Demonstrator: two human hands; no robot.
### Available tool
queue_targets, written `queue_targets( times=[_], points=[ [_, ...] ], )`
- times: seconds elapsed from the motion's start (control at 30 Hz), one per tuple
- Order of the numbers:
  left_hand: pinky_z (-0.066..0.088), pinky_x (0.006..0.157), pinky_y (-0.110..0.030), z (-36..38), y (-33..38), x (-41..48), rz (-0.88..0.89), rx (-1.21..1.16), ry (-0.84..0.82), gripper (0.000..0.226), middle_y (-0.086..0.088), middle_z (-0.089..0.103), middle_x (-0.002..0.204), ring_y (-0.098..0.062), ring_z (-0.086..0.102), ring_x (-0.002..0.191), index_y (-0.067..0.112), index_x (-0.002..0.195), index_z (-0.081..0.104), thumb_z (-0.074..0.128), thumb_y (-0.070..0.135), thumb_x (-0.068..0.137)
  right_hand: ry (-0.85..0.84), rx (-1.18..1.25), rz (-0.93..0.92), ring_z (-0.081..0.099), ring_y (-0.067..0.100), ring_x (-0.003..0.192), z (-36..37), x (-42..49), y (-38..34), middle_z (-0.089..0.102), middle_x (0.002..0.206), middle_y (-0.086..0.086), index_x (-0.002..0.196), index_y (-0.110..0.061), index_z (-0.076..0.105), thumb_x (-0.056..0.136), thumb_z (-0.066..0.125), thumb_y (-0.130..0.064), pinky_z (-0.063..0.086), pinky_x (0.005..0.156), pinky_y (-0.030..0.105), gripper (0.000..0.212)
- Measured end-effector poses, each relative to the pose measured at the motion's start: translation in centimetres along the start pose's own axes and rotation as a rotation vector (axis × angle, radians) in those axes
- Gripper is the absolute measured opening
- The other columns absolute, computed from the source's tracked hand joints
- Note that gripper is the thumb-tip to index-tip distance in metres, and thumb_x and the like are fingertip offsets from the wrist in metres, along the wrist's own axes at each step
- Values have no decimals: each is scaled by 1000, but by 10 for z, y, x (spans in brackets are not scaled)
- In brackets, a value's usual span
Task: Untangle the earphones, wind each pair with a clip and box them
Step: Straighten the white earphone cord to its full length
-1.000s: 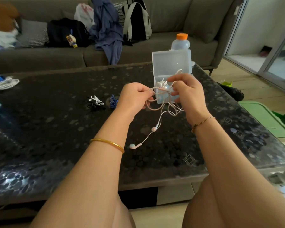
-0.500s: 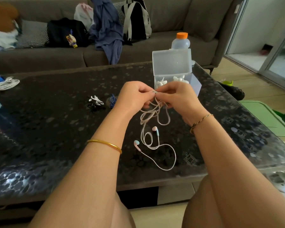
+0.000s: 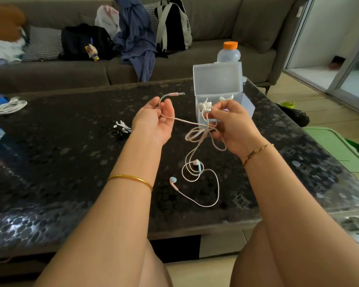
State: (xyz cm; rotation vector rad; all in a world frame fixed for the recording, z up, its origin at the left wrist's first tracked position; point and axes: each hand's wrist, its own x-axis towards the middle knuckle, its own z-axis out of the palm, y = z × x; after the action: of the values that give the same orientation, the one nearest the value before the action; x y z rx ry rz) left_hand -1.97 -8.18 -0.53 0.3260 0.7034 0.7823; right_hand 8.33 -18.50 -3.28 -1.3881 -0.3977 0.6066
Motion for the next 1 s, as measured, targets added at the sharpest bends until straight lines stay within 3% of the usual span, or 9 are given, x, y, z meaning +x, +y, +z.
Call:
queue_targets(
  times=[0.13,0.27,0.33,0.43,0.6,0.7,0.8,0.9,1.0],
  points=[
    [46,46,-16,-1,4,-3,131,173,28,30,-7,61,91,-9,59,68,9,89,67,42,-6,95,130,-8,3,59,18,73,0,2,3,61,96,10,85,-18,48,98,46,-14,52,57,25,14],
    [43,52,-18,-1,2,-3,226,918,42,15,-2,62,84,-9,53,70,12,97,71,57,7,91,159,101,-69,66,20,71,-1,1,0,61,89,9,87,-15,47,97,46,-11,54,55,28,11],
    [45,62,-22,-2,-4,-7,245,1237,-101,12,1,64,92,-9,55,79,17,96,69,63,24,90,127,76,-113,67,18,69,0,0,-1,62,83,8,91,-11,49,96,50,-9,54,54,26,6],
    [42,65,-22,-4,-12,-12,309,1489,-359,27,4,66,101,-5,57,89,18,103,66,65,39,87,88,23,-139,66,18,73,2,-2,-2,62,85,8,93,-9,53,93,56,-10,55,57,25,3],
    [48,71,-23,-6,-16,-12,496,1585,-478,25,4,70,90,-8,63,86,17,94,66,78,30,77,79,-41,-143,68,25,82,2,-5,-3,64,87,9,90,-12,56,92,58,-13,60,66,36,3],
    [45,69,-23,-6,-16,-11,516,1619,-497,9,8,66,89,-3,59,82,20,92,67,70,21,84,125,-117,-180,66,18,72,1,-5,-2,62,85,6,97,-13,53,93,56,-12,58,57,26,5],
    [43,65,-17,-5,-15,-10,547,1589,-444,9,8,62,88,-3,57,80,19,99,66,60,17,92,148,-245,-233,63,12,70,0,-4,-2,60,83,1,97,-16,46,93,57,-12,49,47,16,12],
    [42,59,-16,-5,-15,-9,531,1550,-392,12,5,64,88,-4,59,77,18,102,65,55,17,96,21,-291,-181,57,13,69,0,-3,-4,59,79,3,87,-15,53,92,59,-17,44,48,18,8],
    [41,56,-15,-5,-15,-8,559,1501,-353,11,5,64,86,-4,60,74,18,101,63,54,14,96,-88,-457,-194,58,11,75,0,-5,-3,62,80,-1,83,-14,64,86,65,-16,48,62,21,3]
  ],
)
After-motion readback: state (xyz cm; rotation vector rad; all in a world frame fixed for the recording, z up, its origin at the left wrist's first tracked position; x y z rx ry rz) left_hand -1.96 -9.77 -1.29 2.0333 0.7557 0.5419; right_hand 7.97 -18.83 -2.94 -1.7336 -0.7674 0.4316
